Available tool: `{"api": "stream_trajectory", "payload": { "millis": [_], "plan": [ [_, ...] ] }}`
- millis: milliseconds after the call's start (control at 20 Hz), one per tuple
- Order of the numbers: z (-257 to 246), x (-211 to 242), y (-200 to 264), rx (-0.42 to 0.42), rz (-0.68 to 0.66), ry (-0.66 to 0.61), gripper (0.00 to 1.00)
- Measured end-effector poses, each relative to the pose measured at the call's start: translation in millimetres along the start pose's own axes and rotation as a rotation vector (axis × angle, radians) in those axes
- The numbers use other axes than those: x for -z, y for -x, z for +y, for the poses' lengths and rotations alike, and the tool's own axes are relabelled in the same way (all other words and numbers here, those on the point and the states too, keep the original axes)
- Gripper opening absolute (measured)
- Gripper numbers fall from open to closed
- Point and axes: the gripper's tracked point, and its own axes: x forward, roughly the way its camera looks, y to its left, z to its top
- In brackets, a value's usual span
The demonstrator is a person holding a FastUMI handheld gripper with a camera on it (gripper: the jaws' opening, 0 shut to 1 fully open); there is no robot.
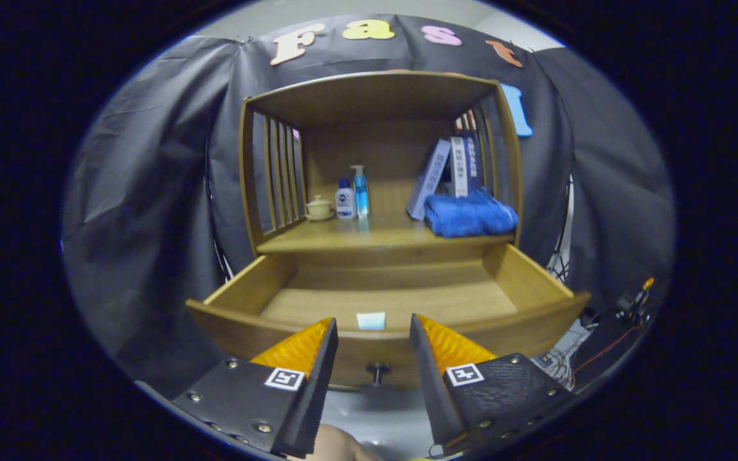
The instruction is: Pull open the drawer, take out the items inside it, and place them on the countertop above the cabinet.
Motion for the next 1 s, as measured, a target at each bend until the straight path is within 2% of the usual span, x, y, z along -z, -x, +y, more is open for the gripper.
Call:
{"api": "stream_trajectory", "payload": {
  "millis": [100, 200, 350, 450, 600, 750, 1000],
  "plan": [
    [5.2, -11.0, -22.3, -0.031, 0.069, 0.018, 0.66],
    [12.2, -20.1, -50.5, -0.063, 0.13, 0.03, 0.72],
    [6.6, -7.0, -91.1, -0.054, 0.281, 0.095, 0.93],
    [2.9, 18.6, -111.8, -0.049, 0.419, 0.141, 0.99],
    [-1.7, 57.2, -127.8, -0.041, 0.605, 0.198, 1.0],
    [-15.4, 89.6, -139.5, -0.019, 0.73, 0.276, 0.99],
    [-20.4, 113.0, -139.5, -0.019, 0.87, 0.239, 0.99]
  ]
}}
